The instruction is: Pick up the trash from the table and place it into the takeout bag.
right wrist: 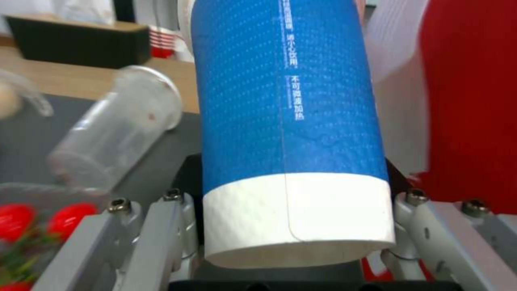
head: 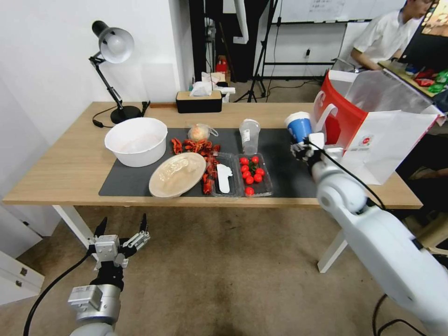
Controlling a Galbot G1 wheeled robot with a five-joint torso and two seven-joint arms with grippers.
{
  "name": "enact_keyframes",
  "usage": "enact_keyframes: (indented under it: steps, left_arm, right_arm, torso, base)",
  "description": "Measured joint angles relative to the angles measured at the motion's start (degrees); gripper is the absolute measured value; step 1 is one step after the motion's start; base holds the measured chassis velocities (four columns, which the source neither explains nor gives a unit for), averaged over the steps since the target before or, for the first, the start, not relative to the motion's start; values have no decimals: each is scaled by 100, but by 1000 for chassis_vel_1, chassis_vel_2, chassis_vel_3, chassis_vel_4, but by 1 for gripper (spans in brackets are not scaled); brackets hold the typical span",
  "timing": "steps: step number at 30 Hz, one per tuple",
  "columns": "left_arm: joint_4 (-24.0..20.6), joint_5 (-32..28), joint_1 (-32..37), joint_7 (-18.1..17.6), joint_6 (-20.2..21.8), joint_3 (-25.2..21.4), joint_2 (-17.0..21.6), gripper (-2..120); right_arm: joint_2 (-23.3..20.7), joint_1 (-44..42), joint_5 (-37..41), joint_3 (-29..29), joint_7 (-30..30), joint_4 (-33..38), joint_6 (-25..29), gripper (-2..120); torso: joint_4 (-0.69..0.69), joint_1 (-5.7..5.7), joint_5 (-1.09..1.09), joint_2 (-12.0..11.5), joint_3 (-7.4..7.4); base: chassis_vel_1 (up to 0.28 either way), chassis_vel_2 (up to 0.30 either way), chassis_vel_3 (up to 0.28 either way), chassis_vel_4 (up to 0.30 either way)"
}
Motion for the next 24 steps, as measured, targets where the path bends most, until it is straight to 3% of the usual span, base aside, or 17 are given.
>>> enact_keyframes:
  steps: [7,11,14,20,24]
  left_arm:
    - [-96,60,215,-1,-121,16,-73,100]
    - [-138,64,281,-2,-156,1,-75,100]
    - [-202,58,318,-3,-166,-42,-66,100]
    - [-255,22,344,-5,-181,-93,-42,100]
    - [-253,21,341,-6,-188,-91,-41,100]
  right_arm:
    - [-254,-778,-6,396,-278,1024,0,45]
    - [-280,-882,-55,419,-368,1263,35,45]
    - [-293,-847,-258,429,-421,1510,397,45]
    - [-482,-377,-339,562,164,1654,906,45]
    - [-565,-174,-68,695,539,1572,921,45]
  torso:
    - [1,0,-1,0,0]
    - [1,0,0,0,0]
    - [1,0,0,0,0]
    - [2,1,-2,0,1]
    - [1,1,0,0,1]
  base:
    - [0,0,0,0]
    - [0,0,0,0]
    - [0,0,0,0]
    - [0,0,0,0]
    - [0,0,0,0]
